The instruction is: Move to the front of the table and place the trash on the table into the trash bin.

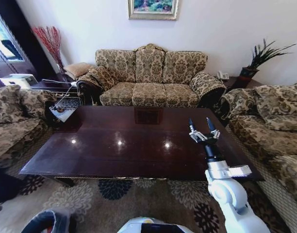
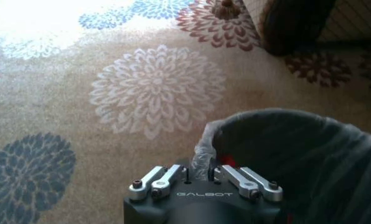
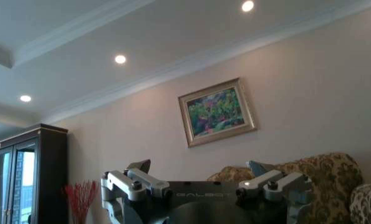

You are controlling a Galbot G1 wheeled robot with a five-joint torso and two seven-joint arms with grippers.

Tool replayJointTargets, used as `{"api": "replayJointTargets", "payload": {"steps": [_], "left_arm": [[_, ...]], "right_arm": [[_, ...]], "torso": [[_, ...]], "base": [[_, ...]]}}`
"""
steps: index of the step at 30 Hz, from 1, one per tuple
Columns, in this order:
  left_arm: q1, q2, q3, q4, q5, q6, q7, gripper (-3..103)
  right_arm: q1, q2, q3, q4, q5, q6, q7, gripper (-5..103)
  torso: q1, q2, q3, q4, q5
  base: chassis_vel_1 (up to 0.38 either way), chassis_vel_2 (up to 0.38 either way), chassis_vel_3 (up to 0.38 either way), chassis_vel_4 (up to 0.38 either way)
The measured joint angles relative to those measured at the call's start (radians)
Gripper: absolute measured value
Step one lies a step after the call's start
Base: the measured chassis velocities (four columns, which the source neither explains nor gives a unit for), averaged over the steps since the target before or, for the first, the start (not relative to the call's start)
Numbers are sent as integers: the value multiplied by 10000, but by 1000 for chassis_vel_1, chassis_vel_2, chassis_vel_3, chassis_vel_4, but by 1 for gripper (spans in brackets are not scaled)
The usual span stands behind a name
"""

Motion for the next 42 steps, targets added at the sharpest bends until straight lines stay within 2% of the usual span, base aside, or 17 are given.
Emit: {"api": "replayJointTargets", "payload": {"steps": [3,4,6,12,17,20,23,25,27,28,31,33,35,37,39,41,42], "left_arm": [[90,-107,-39,-59,154,55,220,24],[222,-218,-69,-216,233,79,291,34],[296,-288,-95,-319,296,43,239,34],[904,-748,-270,-1618,269,45,-517,61],[1183,-857,-453,-2071,194,-485,-749,77],[1537,-878,-623,-2823,113,-879,-918,89],[2581,-1119,-824,-5341,389,-925,-1122,99],[2873,-1192,-831,-6070,492,-864,-1103,99],[3678,-1442,-924,-8353,992,-801,-222,100],[3678,-1442,-924,-8353,992,-801,-222,100],[4663,-1685,-1051,-11418,1573,-842,2177,100],[5101,-1799,-1064,-13179,1721,-733,3374,100],[5222,-1828,-1056,-13634,1749,-644,3631,100],[5648,-1885,-780,-15530,1767,-119,4024,101],[5911,-1818,-365,-17216,1701,512,3836,99],[5936,-1782,-254,-17602,1692,684,3773,98],[5924,-1684,-13,-18310,1721,1093,3576,98]], "right_arm": [[-52,-15,35,0,79,10,-15,100],[-95,-31,104,6,164,18,-32,100],[-114,-51,150,16,219,20,-48,100],[-170,76,261,16,428,145,-224,100],[-519,289,280,160,544,354,-564,100],[-709,299,426,219,682,463,-685,100],[-1052,195,705,548,721,131,-436,100],[-1122,163,743,636,650,-46,-267,100],[-1369,114,881,912,213,-802,-4,100],[-1369,114,881,912,213,-802,-4,100],[-1841,151,915,1307,-492,-1676,-34,100],[-2138,397,794,1566,-1059,-1902,-10,100],[-2237,486,762,1639,-1192,-1931,-5,100],[-2649,853,687,1890,-1813,-1982,32,100],[-3086,1259,699,1988,-2684,-1646,-1,100],[-3188,1342,717,1992,-2843,-1532,-22,100],[-3497,1560,758,2002,-3236,-1141,-70,100]], "torso": [[0,0,-1,-6,-11],[0,0,0,-6,-7],[0,0,0,-5,-5],[0,0,-1,-2,1],[0,0,-1,-5,-13],[-1,0,-1,-3,-11],[0,0,-1,-3,-4],[0,0,-1,-2,-5],[-1,0,-2,0,-6],[-1,0,-2,0,-6],[0,0,-1,-4,-3],[0,1,-1,-7,-5],[0,0,-1,-7,0],[-1,0,-1,-2,-11],[-1,0,-1,-2,-7],[-1,1,-1,-3,-5],[-1,0,-1,-6,-4]], "base": [[0,0,0,0],[0,0,0,0],[0,0,0,0],[0,0,0,0],[0,0,0,0],[0,0,0,0],[0,0,0,0],[0,0,0,0],[0,0,0,0],[0,0,0,0],[0,0,0,0],[0,0,0,0],[0,0,0,0],[0,0,0,0],[0,0,0,0],[0,0,0,0],[0,0,0,0]]}}
